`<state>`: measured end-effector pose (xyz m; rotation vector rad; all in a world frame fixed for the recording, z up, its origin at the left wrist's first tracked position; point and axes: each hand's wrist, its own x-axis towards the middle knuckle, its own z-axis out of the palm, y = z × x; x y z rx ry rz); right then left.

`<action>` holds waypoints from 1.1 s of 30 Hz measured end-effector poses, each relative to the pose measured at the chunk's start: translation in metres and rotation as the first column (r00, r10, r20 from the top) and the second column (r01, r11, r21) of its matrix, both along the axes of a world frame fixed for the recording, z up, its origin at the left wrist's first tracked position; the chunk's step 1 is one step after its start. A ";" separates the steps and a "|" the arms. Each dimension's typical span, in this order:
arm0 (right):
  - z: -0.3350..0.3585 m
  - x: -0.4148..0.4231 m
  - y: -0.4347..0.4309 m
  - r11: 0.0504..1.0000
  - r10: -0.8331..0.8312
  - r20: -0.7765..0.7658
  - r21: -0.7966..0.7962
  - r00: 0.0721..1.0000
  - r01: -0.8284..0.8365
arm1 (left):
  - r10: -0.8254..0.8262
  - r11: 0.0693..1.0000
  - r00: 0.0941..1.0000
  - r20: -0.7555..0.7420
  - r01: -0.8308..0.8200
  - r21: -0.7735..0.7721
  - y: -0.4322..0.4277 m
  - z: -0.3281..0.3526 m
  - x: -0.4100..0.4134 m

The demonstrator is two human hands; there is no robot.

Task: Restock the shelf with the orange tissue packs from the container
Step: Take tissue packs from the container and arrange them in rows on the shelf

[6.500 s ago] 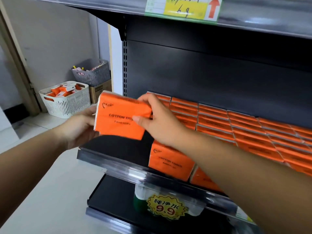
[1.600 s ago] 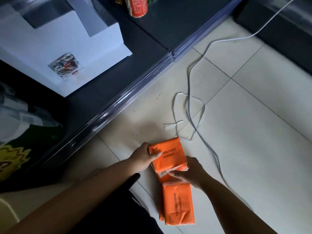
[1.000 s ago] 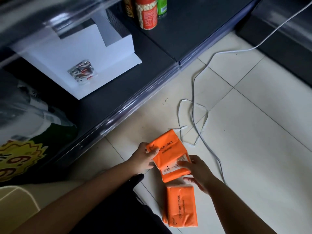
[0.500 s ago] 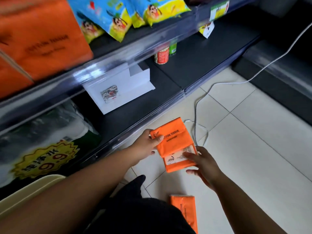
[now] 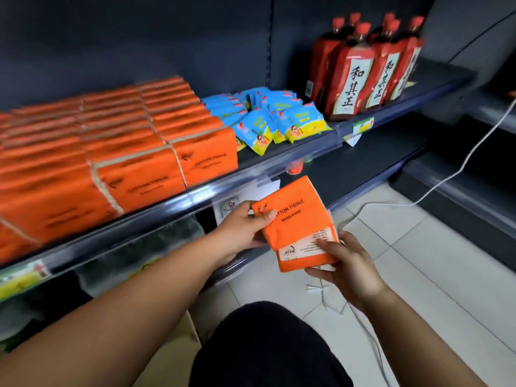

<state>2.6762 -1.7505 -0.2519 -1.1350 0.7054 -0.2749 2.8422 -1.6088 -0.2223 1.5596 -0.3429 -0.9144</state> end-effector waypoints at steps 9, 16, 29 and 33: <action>0.109 0.027 0.062 0.971 0.241 0.260 -0.050 0.935 -0.236 | 0.157 0.972 0.985 0.071 -0.141 -0.188 0.091 0.092 0.001; 0.164 0.061 0.121 0.916 0.359 0.278 0.077 0.891 -0.393 | 0.304 0.920 0.947 0.105 -0.264 -0.290 0.177 0.148 0.005; 0.195 0.124 0.286 0.762 0.633 -0.068 0.231 0.771 -0.605 | 0.503 0.834 0.835 0.225 -0.399 -0.382 0.362 0.188 -0.009; 0.197 0.139 0.349 0.653 0.746 -0.085 0.285 0.660 -0.701 | 0.590 0.787 0.766 0.254 -0.476 -0.393 0.427 0.196 -0.014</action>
